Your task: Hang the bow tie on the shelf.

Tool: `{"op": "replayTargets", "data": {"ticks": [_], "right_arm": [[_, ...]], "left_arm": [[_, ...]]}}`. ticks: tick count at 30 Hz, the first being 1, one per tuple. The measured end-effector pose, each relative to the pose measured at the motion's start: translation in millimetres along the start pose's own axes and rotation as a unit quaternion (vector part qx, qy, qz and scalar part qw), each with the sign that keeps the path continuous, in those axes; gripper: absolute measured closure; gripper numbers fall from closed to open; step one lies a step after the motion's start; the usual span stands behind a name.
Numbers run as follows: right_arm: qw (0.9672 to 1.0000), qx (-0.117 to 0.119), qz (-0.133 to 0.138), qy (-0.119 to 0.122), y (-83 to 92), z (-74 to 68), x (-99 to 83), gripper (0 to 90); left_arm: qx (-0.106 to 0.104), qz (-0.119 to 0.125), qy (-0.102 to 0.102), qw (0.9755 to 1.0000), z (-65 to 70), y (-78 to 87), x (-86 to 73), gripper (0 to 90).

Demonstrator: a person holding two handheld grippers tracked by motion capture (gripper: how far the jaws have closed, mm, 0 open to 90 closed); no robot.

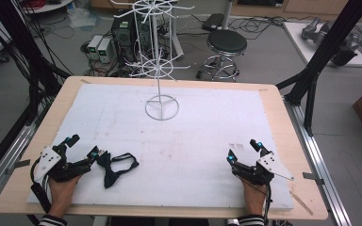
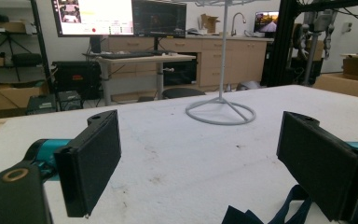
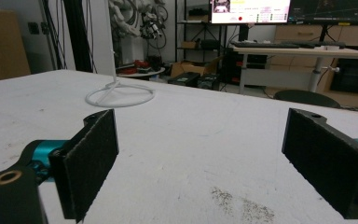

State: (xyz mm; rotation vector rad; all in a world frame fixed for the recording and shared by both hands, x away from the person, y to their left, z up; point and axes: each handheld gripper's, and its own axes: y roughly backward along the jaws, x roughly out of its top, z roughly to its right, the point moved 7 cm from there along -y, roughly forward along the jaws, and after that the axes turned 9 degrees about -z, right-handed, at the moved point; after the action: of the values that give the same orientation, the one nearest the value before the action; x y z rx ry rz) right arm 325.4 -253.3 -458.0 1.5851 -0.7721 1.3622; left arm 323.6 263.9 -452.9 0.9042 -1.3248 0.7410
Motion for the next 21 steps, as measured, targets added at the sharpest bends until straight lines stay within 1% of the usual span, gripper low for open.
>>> {"op": "replayTargets", "data": {"ticks": [8,9,12,14,17,21], "right_arm": [[1.0000,0.002,0.001,-0.003,0.3,0.0,-0.1,9.7],[1.0000,0.000,0.004,0.000,0.2,0.6,0.4,9.7],[1.0000,0.000,0.003,-0.003,0.5,0.3,0.1,9.8],[1.0000,-0.001,0.004,0.000,0.2,0.6,0.4,9.7],[1.0000,-0.001,0.003,-0.002,0.2,0.9,0.3,9.8],[1.0000,-0.001,0.002,-0.003,0.4,0.1,0.0,9.7]], "left_arm": [[-0.001,-0.001,0.003,1.0000,-0.2,-0.4,0.1,14.0],[-0.001,-0.002,0.003,1.0000,-0.3,-0.5,0.1,14.0],[-0.002,-0.006,0.007,1.0000,-1.0,-1.5,-0.1,14.1],[-0.003,-0.005,0.008,0.9999,-1.1,-1.6,0.1,14.0],[-0.004,-0.005,0.011,0.9999,-1.4,-1.5,0.1,14.0],[-0.005,-0.007,0.009,0.9999,-1.5,-1.5,0.1,14.0]]}}
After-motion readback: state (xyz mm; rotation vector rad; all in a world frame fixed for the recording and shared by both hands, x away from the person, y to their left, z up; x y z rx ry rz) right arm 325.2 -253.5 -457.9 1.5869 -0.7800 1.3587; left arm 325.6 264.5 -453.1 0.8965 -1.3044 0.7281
